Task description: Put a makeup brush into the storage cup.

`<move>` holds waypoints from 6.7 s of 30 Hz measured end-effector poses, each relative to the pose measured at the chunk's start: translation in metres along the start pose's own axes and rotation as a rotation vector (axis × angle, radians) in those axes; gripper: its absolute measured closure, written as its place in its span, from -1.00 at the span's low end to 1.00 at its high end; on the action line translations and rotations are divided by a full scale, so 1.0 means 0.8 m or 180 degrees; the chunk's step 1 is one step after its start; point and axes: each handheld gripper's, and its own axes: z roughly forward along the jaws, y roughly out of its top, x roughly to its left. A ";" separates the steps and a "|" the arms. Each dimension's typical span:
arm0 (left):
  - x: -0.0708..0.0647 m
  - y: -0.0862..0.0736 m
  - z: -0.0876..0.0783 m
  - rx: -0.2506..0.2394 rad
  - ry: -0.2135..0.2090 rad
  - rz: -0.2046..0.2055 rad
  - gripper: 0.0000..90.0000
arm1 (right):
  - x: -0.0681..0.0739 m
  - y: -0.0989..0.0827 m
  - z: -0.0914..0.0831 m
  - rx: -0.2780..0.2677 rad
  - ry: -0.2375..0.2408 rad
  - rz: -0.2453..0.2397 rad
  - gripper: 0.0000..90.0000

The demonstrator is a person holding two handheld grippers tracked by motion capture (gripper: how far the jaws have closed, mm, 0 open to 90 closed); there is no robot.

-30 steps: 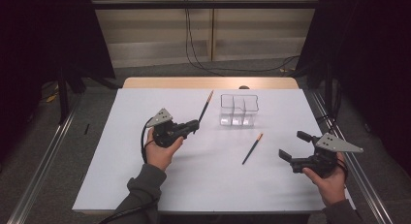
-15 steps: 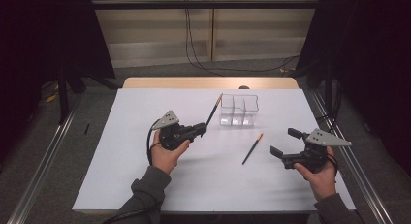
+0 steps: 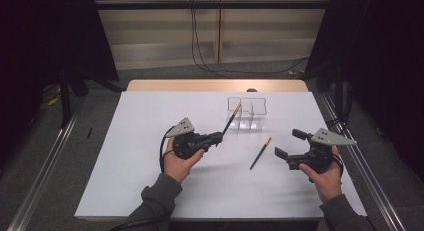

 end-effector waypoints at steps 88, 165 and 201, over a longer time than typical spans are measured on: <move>-0.052 -0.025 0.052 0.0273 -0.0418 0.0169 0.90 | 0.041 0.044 0.048 -0.0167 0.0757 0.0042 0.60; -0.017 -0.013 0.018 0.0131 -0.0403 0.0206 -0.99 | 0.042 0.053 0.036 -0.0352 0.0820 -0.0012 0.87; 0.010 -0.012 -0.072 -0.0047 -0.0086 0.0357 -0.97 | 0.033 0.052 0.029 -0.0381 0.0760 -0.0001 0.87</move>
